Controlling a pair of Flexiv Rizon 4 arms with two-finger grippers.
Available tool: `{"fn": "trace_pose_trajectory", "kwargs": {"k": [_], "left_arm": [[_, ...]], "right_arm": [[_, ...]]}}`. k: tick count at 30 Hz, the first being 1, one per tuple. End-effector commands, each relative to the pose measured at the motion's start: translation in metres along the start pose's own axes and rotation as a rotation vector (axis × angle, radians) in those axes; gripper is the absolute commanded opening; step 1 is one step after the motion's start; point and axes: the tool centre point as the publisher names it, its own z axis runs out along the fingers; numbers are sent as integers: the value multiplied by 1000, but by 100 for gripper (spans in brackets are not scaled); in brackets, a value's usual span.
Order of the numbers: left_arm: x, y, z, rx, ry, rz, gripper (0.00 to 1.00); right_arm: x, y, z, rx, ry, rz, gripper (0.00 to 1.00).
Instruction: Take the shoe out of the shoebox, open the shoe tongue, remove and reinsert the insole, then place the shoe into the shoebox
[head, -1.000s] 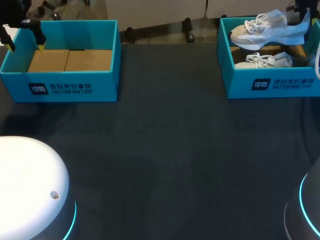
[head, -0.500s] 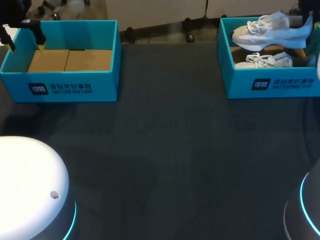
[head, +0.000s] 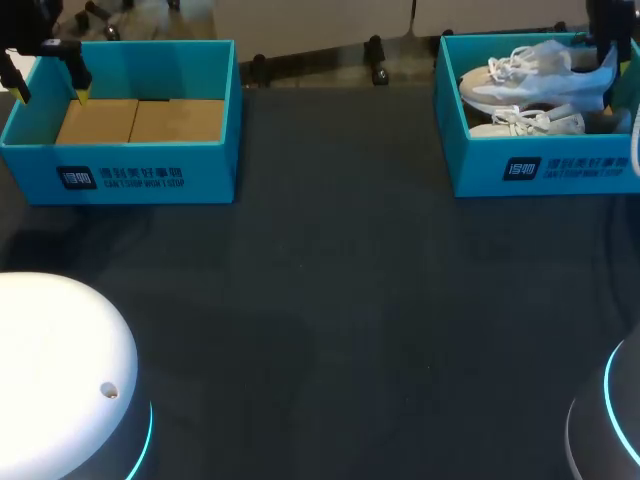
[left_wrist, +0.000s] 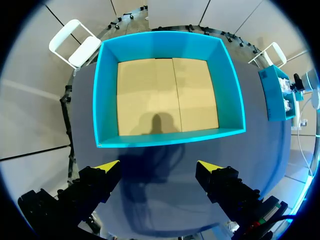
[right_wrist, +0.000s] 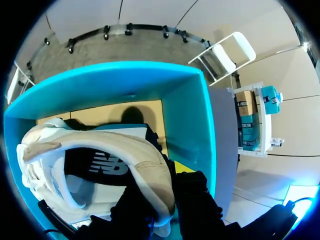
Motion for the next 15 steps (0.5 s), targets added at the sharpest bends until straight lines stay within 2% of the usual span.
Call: {"fn": "trace_pose_trajectory", "kwargs": {"k": [1,15], "left_arm": [[0,2,-1,1,-3,-1,100],[0,2,-1,1,-3,-1,100]], "right_arm": [[6,5,8,10,-2,0,0],[19,4,35,35,29,-7,0]]}}
